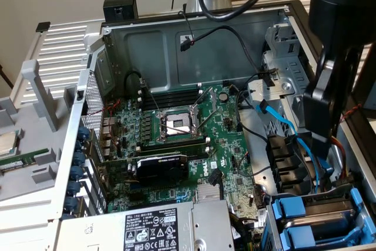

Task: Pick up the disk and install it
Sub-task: 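Insert the first disk wire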

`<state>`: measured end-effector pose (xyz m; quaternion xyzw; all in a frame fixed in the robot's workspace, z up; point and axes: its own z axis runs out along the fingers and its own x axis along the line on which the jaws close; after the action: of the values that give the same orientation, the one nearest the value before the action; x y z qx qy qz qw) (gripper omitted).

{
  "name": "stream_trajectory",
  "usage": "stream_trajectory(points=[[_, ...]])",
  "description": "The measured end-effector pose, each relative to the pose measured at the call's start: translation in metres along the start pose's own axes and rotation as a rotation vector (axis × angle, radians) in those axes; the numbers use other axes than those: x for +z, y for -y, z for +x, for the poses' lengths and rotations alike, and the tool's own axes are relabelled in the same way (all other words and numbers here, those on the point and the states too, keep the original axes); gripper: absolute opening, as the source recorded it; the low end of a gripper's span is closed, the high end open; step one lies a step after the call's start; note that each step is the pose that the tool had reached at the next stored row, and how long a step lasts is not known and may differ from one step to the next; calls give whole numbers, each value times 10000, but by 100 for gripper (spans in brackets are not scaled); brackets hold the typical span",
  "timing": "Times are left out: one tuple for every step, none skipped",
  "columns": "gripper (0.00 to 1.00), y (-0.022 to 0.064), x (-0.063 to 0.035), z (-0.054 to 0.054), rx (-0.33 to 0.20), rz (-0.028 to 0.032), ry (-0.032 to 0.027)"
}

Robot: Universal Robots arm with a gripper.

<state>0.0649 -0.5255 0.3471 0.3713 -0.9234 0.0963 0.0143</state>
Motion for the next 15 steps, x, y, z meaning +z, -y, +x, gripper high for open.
stream_trajectory(points=[[35, -4, 0, 4, 3, 9, 10], [35, -12, -1, 12, 9, 34, 35], [35, -16, -2, 16, 14, 51, 52], [35, -21, -4, 17, 19, 68, 68], [35, -27, -7, 17, 23, 90, 84], [35, -33, -10, 15, 27, 112, 96], [35, -38, -15, 12, 32, 138, 109], [35, -42, -19, 11, 36, 163, 113], [35, -45, -21, 10, 36, 192, 104], [35, -49, -23, 10, 35, 224, 83], [35, -53, -25, 8, 34, 263, 54], [35, -59, -27, 7, 32, 301, 21], [35, -63, -28, 6, 29, 339, -14], [35, -67, -28, 7, 26, 378, -51], [35, -72, -30, 6, 21, 431, -100]])
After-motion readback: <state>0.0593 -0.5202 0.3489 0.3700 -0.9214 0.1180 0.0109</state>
